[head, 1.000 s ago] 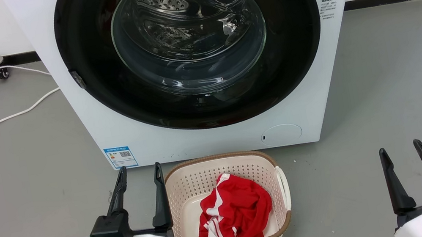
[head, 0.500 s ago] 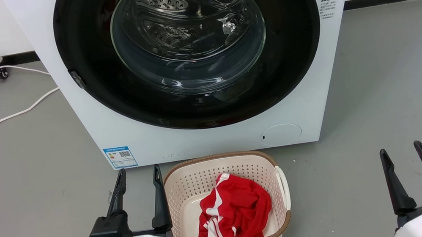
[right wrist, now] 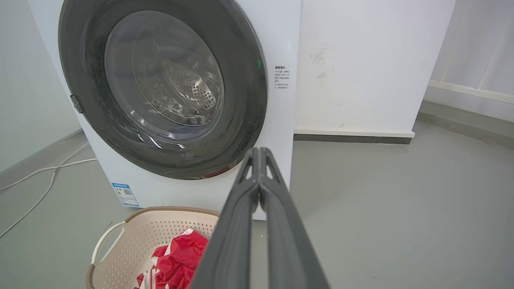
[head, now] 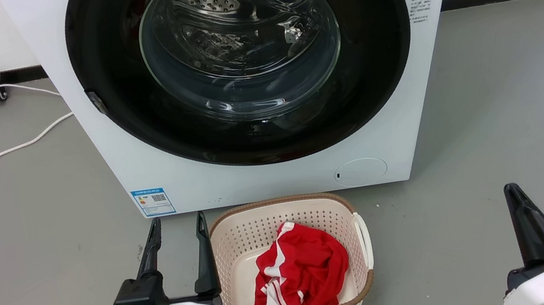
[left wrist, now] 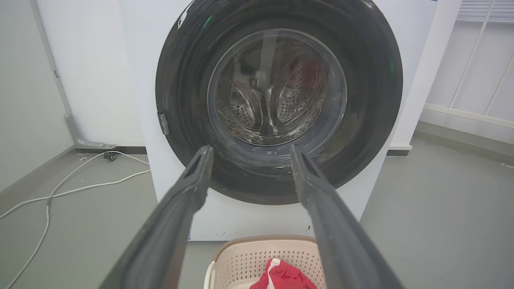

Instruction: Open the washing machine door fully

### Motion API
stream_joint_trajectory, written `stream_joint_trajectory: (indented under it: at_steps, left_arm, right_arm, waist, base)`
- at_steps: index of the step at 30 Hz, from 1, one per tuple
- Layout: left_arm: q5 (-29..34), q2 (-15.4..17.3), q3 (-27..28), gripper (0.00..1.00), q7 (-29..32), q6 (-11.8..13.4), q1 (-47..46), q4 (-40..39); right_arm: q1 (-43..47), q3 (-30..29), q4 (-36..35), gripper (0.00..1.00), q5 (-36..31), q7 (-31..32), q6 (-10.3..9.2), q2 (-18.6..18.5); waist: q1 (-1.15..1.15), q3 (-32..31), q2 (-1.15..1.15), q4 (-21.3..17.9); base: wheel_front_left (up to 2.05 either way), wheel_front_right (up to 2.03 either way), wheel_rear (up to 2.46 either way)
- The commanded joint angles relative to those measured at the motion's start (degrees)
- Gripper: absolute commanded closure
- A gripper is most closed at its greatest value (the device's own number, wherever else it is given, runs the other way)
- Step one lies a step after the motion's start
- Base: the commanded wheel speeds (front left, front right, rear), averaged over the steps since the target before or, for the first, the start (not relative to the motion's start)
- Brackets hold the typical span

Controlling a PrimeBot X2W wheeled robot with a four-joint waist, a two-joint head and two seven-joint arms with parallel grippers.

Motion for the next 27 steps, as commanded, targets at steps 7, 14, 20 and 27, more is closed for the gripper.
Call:
stream_joint_trajectory:
  at_steps: [7, 14, 20, 27]
  left_arm:
    - [-0.38, -0.03, 0.02, 0.0, -0.15, 0.32, 0.49, -0.33]
    - [-0.41, -0.03, -0.32, 0.0, -0.15, 0.58, -0.07, -0.41]
    - [-0.57, -0.03, -0.99, 0.0, -0.15, 1.3, -1.66, -1.4]
    - [-0.75, -0.02, -1.93, 0.0, -0.15, 2.27, -4.5, -2.73]
  right_arm:
    - [-2.25, -0.67, -0.66, 1.0, 16.13, -1.52, -0.04, 0.17]
    - [-5.83, -2.29, -0.61, 1.0, 47.99, -1.25, -0.03, 0.16]
    - [-15.15, -9.27, 2.53, 1.0, 73.85, 5.43, -0.02, -0.34]
    - [-29.05, -11.99, 8.55, 1.0, 79.74, 11.46, -0.02, -4.4]
  waist:
    - [0.0, 0.28, 0.0, -0.13]
    - [0.0, 0.93, 0.0, -0.16]
    - [0.0, 3.74, 0.0, -0.51]
    - [0.0, 8.92, 0.0, -0.33]
  base:
    - [0.0, 0.0, 0.0]
    - [0.0, 0.0, 0.0]
    - [0.0, 0.0, 0.0]
    - [0.0, 0.0, 0.0]
